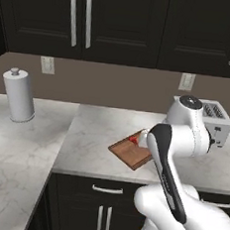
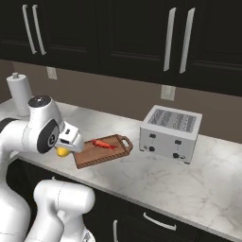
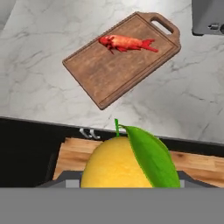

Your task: Retrieve a lemon from the fridge and place it on the cutting board with the fish.

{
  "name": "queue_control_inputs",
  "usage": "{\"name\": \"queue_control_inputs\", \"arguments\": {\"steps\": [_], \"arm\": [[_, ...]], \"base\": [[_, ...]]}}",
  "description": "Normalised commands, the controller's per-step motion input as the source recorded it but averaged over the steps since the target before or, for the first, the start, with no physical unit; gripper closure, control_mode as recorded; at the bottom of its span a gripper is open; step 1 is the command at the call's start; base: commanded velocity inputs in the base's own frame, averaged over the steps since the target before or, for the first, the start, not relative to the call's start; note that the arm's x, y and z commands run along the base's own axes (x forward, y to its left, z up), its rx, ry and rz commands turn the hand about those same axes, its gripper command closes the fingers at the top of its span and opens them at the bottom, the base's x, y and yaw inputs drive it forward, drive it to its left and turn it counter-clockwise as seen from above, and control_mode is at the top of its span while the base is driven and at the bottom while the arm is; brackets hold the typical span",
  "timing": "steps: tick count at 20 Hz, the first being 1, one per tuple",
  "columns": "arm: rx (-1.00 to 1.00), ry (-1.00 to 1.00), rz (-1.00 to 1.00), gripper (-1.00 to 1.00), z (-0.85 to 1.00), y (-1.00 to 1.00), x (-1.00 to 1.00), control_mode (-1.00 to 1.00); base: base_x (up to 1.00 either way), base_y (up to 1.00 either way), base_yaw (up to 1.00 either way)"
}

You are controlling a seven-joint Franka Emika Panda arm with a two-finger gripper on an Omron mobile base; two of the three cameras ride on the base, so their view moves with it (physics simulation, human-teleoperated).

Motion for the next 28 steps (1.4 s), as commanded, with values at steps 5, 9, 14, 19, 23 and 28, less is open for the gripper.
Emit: {"name": "queue_control_inputs", "arguments": {"steps": [5, 9, 14, 19, 23, 28], "arm": [[-0.01, 0.01, -0.08, 1.0, -0.49, 0.27, 0.83, -1.0], [0.0, 0.16, -0.1, 1.0, -0.55, 0.01, 0.96, -1.0], [-0.01, 0.15, -0.1, 1.0, -0.5, 0.0, 0.86, -1.0], [-0.03, 0.03, -0.02, 1.0, -0.14, 0.0, 0.61, -1.0], [-0.08, 0.03, 0.0, 1.0, -0.06, 0.0, 0.31, -1.0], [-0.01, 0.0, 0.0, 1.0, -0.1, -0.01, 0.06, -1.0]], "base": [[0.0, 0.0, 0.0], [0.0, 0.0, 0.0], [0.0, 0.0, 0.0], [0.0, 0.0, 0.0], [0.0, 0.0, 0.0], [0.0, 0.0, 0.0]]}}
